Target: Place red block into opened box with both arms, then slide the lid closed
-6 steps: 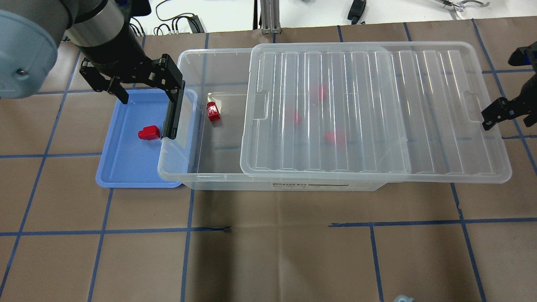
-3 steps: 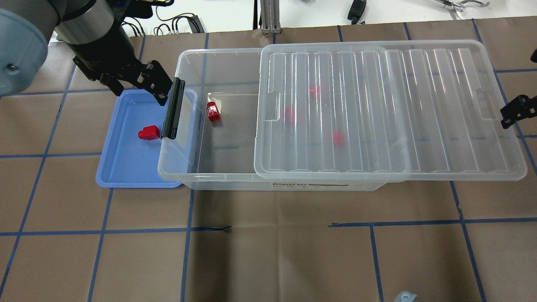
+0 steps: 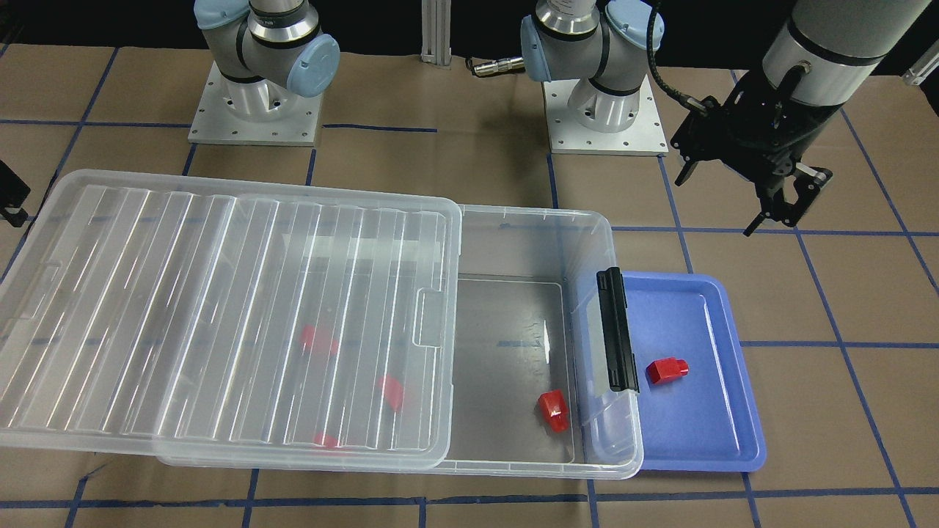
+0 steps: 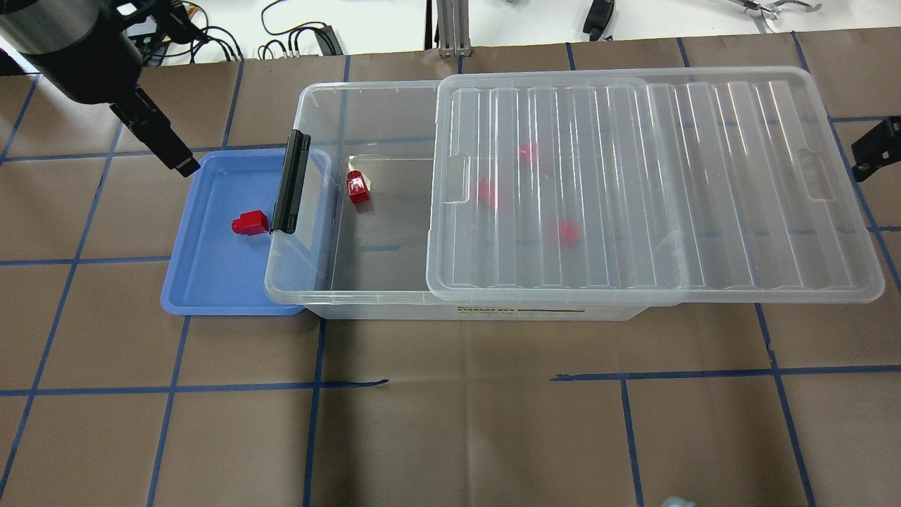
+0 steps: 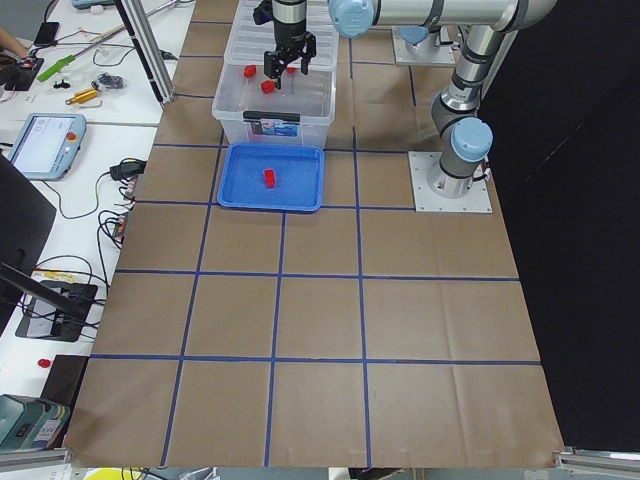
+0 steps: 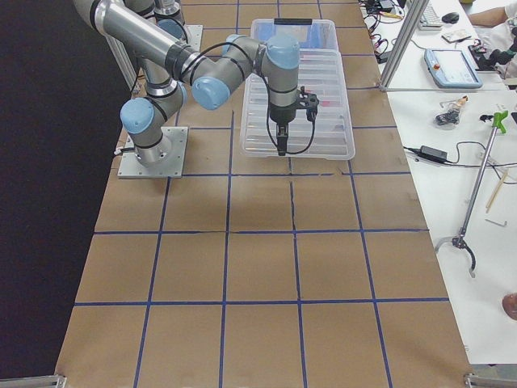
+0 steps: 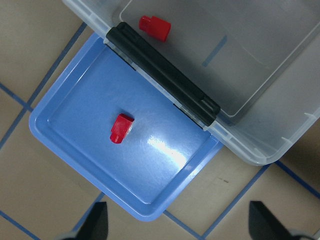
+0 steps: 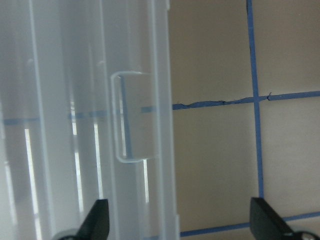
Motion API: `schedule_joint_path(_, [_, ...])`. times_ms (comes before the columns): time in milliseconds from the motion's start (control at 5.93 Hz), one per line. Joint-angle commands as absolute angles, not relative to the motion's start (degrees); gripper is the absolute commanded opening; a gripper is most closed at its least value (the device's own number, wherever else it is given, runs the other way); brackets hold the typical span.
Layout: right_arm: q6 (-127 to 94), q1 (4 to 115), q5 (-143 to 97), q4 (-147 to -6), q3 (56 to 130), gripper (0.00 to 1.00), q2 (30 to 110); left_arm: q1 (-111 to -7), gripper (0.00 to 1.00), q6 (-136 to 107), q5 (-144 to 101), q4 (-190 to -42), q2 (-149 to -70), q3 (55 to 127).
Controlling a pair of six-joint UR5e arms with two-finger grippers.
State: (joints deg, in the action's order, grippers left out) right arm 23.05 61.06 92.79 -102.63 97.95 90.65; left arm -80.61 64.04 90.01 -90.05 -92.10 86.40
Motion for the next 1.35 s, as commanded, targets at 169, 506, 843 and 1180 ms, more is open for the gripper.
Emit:
schedule_joint_path(169, [-3.5,78.1,89.1,-88.1,87.6,1.00,91.0,-79.5,0.99,86.3,89.0,-79.0,-98.5,93.7])
schedule_joint_path(506, [-13.5,87.9,88.6,-88.8,87.0,1.00,90.5,-75.3,0.99,95.3,88.6,-67.2,-100.6,101.8])
schedule_joint_path(843, [-12.4,89.6,89.3,-89.0,87.0,1.00,89.5,-74.6,0.99,100.5,86.3,-56.9,-107.9,103.9])
schedule_joint_path(1180, [-8.4,89.4,89.4,-90.3,86.9,1.00,89.2,-74.5,0.99,99.2,86.4,-53.1,-113.5,103.2])
